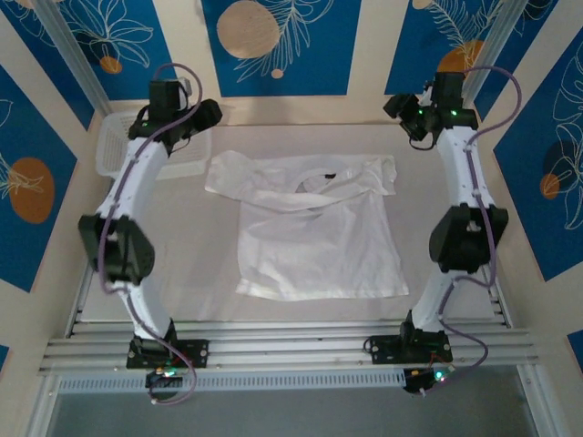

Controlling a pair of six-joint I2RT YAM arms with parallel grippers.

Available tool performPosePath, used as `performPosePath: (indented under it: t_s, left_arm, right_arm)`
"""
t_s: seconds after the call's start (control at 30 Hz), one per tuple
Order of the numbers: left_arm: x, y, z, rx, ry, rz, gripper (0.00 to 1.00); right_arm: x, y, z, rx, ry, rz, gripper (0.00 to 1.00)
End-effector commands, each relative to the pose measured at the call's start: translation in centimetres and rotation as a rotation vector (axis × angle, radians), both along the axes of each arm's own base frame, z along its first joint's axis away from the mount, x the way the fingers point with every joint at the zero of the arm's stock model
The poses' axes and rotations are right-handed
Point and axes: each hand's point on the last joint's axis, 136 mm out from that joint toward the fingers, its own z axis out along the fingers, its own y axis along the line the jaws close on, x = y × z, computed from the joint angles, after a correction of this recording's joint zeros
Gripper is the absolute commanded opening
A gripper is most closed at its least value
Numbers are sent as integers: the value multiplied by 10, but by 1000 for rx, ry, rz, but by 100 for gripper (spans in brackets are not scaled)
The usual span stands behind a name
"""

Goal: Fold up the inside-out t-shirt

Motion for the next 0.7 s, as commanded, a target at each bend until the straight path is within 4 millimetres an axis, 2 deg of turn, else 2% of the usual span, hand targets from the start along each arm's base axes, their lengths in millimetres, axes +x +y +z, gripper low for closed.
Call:
performPosePath:
  t_s: [0.0, 0.13, 0.23, 0.3, 0.37, 0.47, 0.5, 0.57, 0.67]
  left_arm:
    - [-72, -57, 77, 58, -280, -238, 70]
    - [-158, -114, 44, 228, -357, -473, 71]
    - [-216, -149, 11, 230, -414, -660, 74]
    - [-253, -169, -13, 235, -450, -795, 77]
    - [-288, -185, -40, 274, -468, -915, 82]
    - [-320, -199, -69, 319, -481, -1025, 83]
    - [-327, -203, -77, 330, -483, -1053, 83]
    - [-337, -208, -93, 345, -472, -1091, 84]
    - [-343, -214, -103, 355, -467, -1121, 85]
  right_arm:
    - [-49, 25, 26, 50, -77, 68, 66]
    - [-127, 40, -30, 36, 31, 7, 66]
    - [-194, 49, -81, 25, 119, -41, 65]
    - [-237, 47, -115, 11, 196, -99, 65]
    - [-281, 37, -148, 9, 317, -183, 64]
    - [-327, 19, -178, -11, 488, -303, 64]
    - [-336, 14, -185, -21, 528, -339, 64]
    - [-349, 11, -203, -41, 595, -349, 64]
    - [-356, 23, -227, 8, 678, -314, 65]
